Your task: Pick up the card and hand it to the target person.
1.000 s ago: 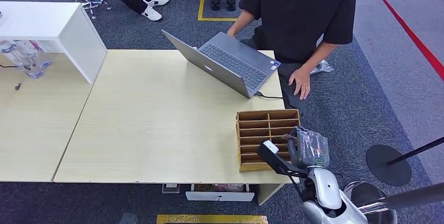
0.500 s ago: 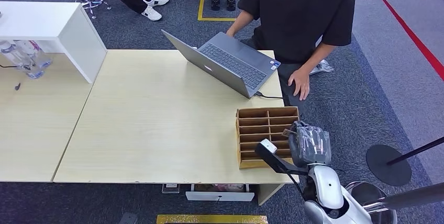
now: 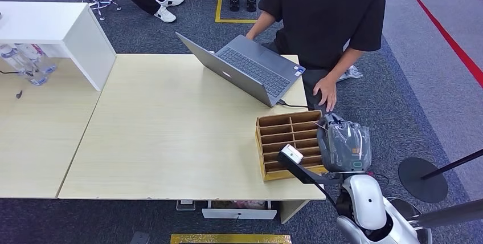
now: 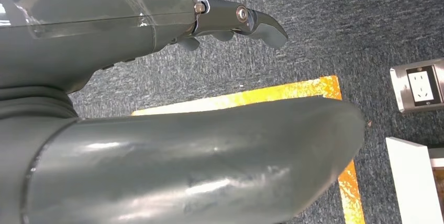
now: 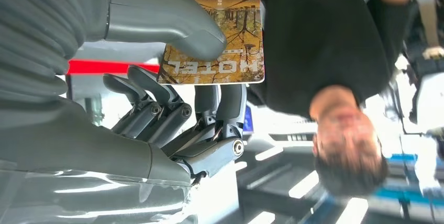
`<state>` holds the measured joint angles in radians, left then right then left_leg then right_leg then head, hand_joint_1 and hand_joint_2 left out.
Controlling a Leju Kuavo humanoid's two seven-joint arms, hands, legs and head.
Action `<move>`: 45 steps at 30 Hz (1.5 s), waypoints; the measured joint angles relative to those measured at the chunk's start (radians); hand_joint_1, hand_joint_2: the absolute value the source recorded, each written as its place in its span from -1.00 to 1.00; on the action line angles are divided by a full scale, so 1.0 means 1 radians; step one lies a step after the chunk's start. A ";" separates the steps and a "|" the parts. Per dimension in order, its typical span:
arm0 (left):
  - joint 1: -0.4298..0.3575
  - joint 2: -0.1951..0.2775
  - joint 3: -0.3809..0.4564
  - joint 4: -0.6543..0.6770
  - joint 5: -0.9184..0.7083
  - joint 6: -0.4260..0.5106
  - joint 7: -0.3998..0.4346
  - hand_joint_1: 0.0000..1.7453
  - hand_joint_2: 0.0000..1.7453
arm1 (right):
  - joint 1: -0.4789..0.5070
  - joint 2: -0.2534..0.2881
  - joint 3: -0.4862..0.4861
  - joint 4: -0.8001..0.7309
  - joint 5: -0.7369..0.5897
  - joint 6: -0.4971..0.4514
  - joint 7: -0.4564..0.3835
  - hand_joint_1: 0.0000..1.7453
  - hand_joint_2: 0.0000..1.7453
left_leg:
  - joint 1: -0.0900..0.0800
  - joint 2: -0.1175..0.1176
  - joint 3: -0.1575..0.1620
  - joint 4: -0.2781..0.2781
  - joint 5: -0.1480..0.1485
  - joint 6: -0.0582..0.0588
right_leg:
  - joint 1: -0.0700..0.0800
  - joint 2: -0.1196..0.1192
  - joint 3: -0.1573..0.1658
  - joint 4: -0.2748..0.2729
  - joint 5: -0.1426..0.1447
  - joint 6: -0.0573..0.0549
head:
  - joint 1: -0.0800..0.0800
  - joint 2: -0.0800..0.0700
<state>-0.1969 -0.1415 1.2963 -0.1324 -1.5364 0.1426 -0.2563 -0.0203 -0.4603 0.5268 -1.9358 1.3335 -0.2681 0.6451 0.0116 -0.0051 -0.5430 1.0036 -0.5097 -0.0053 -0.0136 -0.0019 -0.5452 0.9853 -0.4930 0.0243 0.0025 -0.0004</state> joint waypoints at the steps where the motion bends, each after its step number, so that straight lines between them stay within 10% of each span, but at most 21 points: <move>1: 0.000 0.000 0.000 0.000 0.000 0.000 0.000 -1.00 -1.00 | 0.000 0.000 -0.005 -0.012 0.005 -0.002 0.000 1.00 1.00 | 0.000 0.000 0.000 0.000 0.000 0.000 | 0.000 0.000 0.000 0.000 0.000 0.000 | 0.000 0.000; 36: -0.040 -0.017 -0.125 0.000 0.000 -0.035 0.051 -1.00 -1.00 | -0.228 -0.084 -0.101 0.247 -0.160 0.128 -0.044 0.83 1.00 | 0.000 0.000 -0.001 0.000 0.000 0.000 | 0.000 0.000 0.000 0.000 0.000 0.000 | 0.000 0.000; 37: -0.041 -0.017 -0.128 0.000 0.000 -0.035 0.052 -1.00 -1.00 | -0.231 -0.084 -0.098 0.256 -0.160 0.127 -0.043 0.70 1.00 | 0.000 0.000 -0.001 0.000 0.000 0.000 | 0.000 0.000 0.000 0.000 0.000 0.000 | 0.000 0.000; 41: -0.044 -0.017 -0.142 0.000 0.000 -0.035 0.052 -1.00 -1.00 | -0.241 -0.084 -0.087 0.294 -0.161 0.126 -0.042 -1.00 1.00 | 0.000 0.000 -0.001 0.000 0.000 0.000 | 0.000 0.000 -0.001 0.000 0.000 0.000 | 0.000 0.000; 45: -0.045 -0.017 -0.144 0.000 0.000 -0.035 0.052 -1.00 -1.00 | -0.242 -0.084 -0.086 0.305 -0.161 0.138 -0.040 -1.00 1.00 | 0.000 0.000 -0.001 0.000 0.000 0.000 | 0.000 0.000 -0.001 0.000 0.000 0.000 | 0.000 0.000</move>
<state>-0.2415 -0.1585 1.1519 -0.1324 -1.5363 0.1080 -0.2044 -0.2620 -0.5447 0.4409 -1.6307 1.1722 -0.1305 0.6054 0.0115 -0.0054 -0.5441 1.0037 -0.5097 -0.0053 -0.0136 -0.0021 -0.5460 0.9854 -0.4930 0.0243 0.0025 -0.0004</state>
